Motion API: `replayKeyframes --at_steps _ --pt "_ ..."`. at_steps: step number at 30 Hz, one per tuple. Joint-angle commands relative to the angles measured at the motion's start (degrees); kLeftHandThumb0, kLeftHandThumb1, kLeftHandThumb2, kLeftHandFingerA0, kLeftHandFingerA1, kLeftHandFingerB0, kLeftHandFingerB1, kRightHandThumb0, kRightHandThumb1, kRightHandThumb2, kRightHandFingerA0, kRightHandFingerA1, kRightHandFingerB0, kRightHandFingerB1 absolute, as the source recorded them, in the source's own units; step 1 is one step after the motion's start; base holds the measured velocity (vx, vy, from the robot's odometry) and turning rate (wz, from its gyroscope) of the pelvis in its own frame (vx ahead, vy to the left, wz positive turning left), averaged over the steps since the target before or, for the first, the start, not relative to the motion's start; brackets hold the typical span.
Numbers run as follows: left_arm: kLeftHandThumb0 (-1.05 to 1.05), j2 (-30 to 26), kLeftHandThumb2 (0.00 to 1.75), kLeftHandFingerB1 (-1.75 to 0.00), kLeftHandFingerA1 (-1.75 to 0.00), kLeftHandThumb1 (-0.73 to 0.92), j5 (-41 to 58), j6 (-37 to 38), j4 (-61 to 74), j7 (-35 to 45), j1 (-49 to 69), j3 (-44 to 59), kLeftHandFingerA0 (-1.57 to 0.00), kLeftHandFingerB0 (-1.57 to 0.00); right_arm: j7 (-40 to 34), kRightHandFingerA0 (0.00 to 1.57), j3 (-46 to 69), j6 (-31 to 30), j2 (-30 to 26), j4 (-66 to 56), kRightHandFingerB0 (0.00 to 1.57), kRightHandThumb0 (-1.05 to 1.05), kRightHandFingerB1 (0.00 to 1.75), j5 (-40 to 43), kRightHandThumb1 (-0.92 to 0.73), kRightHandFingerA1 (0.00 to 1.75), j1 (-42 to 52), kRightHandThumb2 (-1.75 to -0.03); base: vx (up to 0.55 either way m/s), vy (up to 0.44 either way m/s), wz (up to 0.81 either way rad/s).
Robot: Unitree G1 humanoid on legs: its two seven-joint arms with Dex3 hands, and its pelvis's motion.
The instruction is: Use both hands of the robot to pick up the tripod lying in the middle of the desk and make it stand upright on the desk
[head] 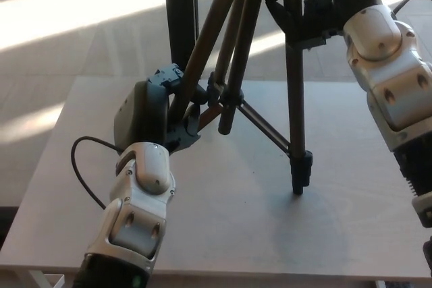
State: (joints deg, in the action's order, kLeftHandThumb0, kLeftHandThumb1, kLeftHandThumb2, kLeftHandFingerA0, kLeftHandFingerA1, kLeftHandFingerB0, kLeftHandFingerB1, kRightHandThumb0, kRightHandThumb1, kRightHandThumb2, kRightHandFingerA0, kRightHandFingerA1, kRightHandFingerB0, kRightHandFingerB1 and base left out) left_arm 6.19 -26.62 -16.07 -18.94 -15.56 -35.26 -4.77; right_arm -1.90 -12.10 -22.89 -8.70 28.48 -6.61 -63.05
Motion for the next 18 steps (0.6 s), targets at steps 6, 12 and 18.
replayKeyframes --at_steps 6,12,18 --pt "-0.19 -1.5 0.95 -1.39 -1.55 0.64 2.1 -4.8 -0.4 2.0 1.4 0.3 -1.02 -0.79 4.0 0.98 -2.6 -1.1 -0.8 1.7 0.89 -0.28 1.45 -3.3 -0.47 1.71 3.6 -1.19 0.0 0.0 0.0" --pt "-0.23 -1.0 0.8 -1.17 -1.56 0.72 2.1 -6.3 -0.6 1.6 1.2 0.0 -1.02 -0.78 5.4 0.89 -7.8 -0.6 -1.2 1.7 0.79 -0.3 1.12 -7.1 -0.48 1.65 2.1 -1.06 0.0 0.0 0.0" --pt "-0.19 -1.1 0.86 -0.88 -1.49 0.66 1.8 -7.4 -0.7 1.5 1.6 -0.6 -1.04 -0.82 5.9 0.97 -6.5 -0.6 -0.1 1.3 0.9 -0.23 1.22 -5.6 -0.43 1.43 2.7 -1.17 0.0 0.0 0.0"
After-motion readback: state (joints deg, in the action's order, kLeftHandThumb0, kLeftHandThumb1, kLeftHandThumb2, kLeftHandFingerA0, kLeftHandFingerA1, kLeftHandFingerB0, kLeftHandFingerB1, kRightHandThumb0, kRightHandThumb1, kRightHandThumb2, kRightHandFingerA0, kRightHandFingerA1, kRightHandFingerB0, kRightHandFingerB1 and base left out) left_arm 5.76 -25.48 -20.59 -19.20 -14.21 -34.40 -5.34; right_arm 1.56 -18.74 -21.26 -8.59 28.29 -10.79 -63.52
